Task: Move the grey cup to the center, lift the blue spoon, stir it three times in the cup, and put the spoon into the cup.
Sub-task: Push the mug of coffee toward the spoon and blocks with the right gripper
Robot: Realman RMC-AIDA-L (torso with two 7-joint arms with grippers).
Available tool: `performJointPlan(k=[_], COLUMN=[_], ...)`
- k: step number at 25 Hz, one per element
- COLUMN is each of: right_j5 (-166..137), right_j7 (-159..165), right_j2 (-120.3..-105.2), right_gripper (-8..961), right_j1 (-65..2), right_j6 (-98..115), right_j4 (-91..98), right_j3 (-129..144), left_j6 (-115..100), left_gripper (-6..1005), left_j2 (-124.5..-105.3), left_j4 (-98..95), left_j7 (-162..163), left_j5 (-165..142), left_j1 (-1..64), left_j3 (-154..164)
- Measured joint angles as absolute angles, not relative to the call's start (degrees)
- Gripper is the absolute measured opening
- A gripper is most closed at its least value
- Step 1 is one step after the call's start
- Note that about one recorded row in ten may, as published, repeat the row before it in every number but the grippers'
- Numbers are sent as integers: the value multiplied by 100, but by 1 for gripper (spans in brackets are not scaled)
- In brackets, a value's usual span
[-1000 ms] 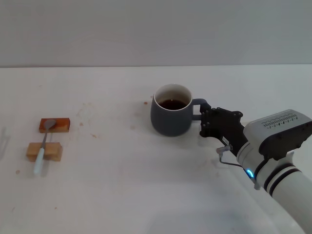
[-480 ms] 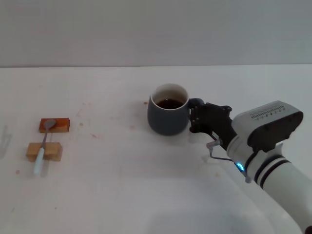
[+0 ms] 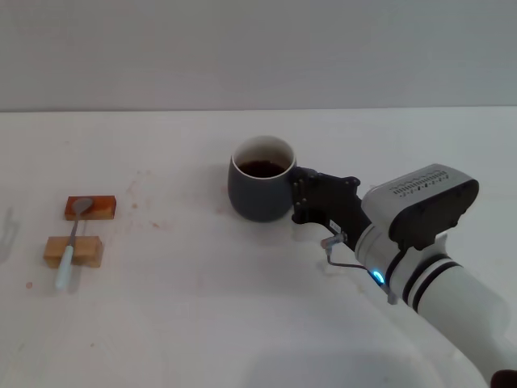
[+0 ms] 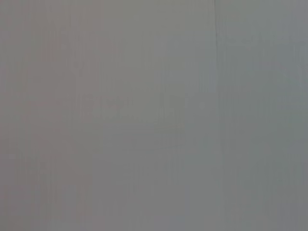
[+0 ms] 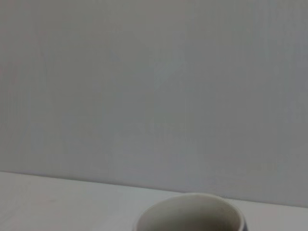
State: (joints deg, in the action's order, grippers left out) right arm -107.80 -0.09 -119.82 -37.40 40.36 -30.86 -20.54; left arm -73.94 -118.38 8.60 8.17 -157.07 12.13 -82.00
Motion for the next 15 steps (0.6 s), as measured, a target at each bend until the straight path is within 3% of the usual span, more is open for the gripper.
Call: performJointPlan(k=[15], right_j5=[-11447], right_j7=[-11], right_j2=[-11989], right_gripper=[-1], right_j1=[-3465], right_j6=[4467], right_j4=[-3388], right_j3=[-2055], left_j6=[-7432], left_gripper=[834], left_j2=[-11838], left_j4=[850], left_j7=[817], left_j5=[-15707], left_j1=[1150], left_j3=[-8200])
